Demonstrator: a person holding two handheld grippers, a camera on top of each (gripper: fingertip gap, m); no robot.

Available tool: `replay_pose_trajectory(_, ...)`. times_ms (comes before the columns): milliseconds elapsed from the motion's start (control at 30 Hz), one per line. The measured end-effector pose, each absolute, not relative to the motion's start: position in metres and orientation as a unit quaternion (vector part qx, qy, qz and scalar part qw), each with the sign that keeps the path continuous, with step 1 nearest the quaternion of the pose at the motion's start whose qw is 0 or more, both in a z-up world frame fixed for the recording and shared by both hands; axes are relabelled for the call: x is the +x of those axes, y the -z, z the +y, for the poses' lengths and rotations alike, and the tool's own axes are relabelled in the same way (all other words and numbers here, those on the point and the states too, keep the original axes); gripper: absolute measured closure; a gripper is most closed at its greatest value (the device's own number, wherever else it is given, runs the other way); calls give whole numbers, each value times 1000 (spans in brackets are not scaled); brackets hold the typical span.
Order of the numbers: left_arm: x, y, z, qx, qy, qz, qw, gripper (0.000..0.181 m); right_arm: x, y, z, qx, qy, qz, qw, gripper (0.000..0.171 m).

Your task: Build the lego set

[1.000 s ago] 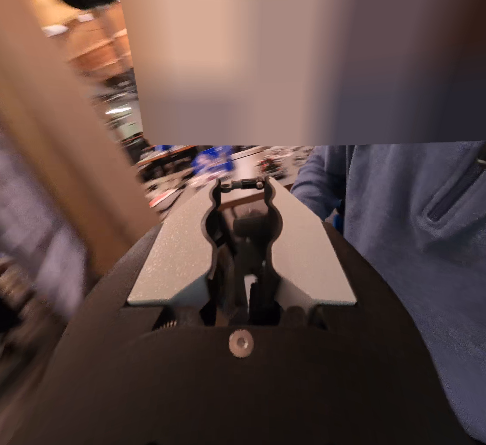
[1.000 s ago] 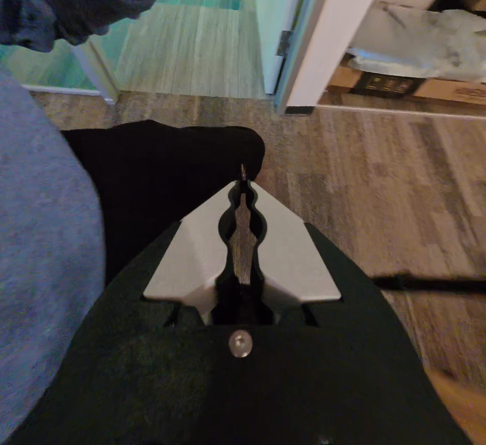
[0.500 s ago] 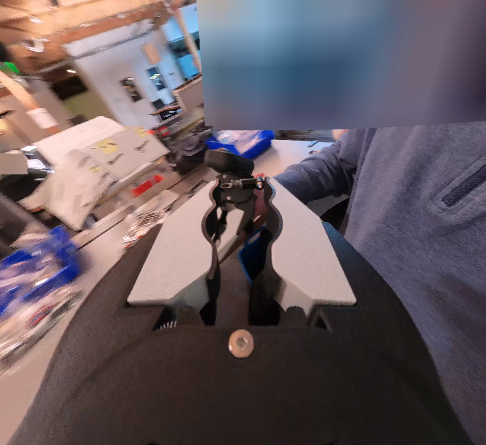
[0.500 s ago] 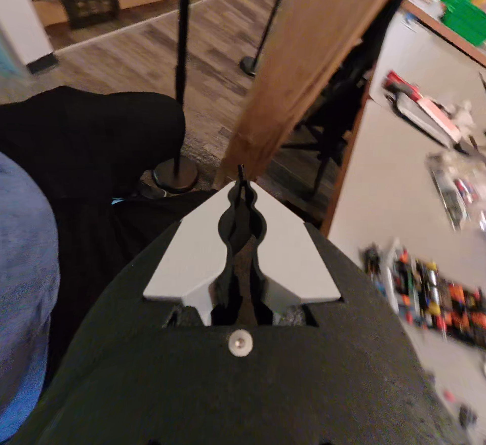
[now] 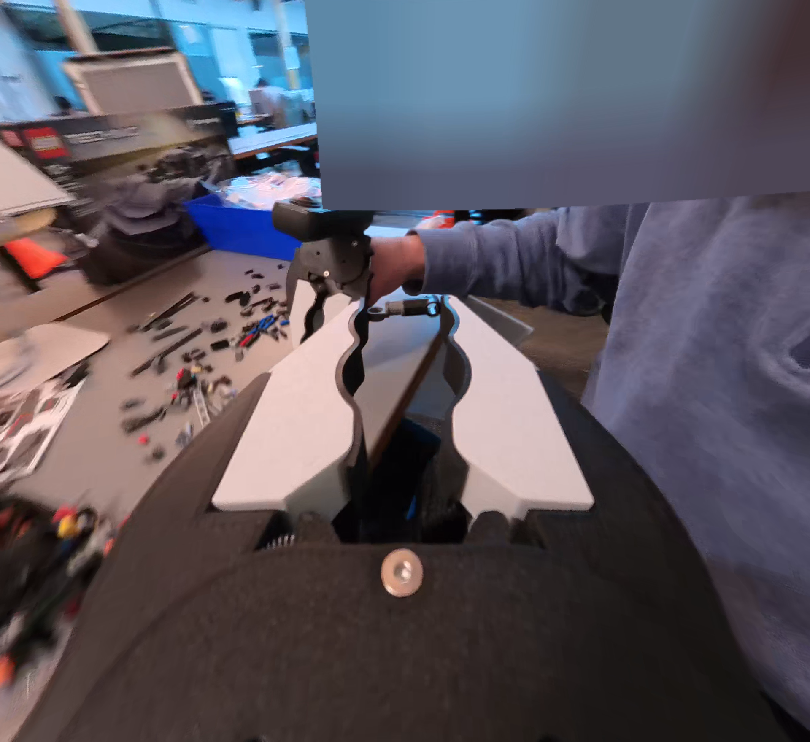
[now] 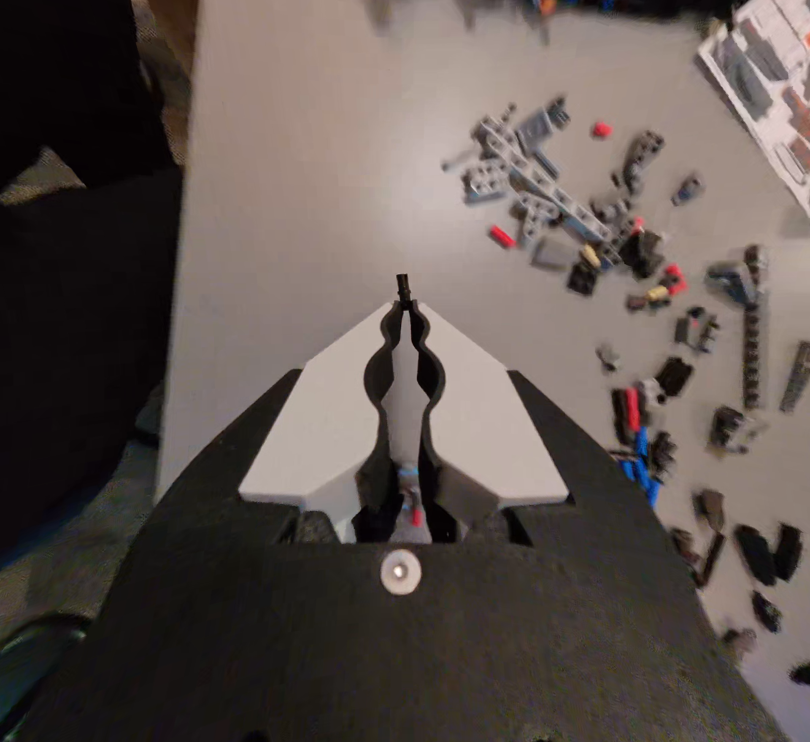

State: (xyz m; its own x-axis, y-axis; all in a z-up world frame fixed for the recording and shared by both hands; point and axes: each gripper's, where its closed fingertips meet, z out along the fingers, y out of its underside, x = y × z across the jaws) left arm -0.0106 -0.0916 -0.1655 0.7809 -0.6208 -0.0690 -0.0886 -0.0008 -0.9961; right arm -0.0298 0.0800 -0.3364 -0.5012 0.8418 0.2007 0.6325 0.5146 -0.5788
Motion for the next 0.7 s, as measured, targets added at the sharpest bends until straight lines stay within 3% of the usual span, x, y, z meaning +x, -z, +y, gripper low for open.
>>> replay_pose_trajectory(300,-34,175,9,-676,236,293,634,151,-36,351,146,-448,-152,-858,201,169)
replay_pose_trajectory(700,-19,213,45,-718,254,307,572,151,-45,352,159,-444,-202,-844,224,160)
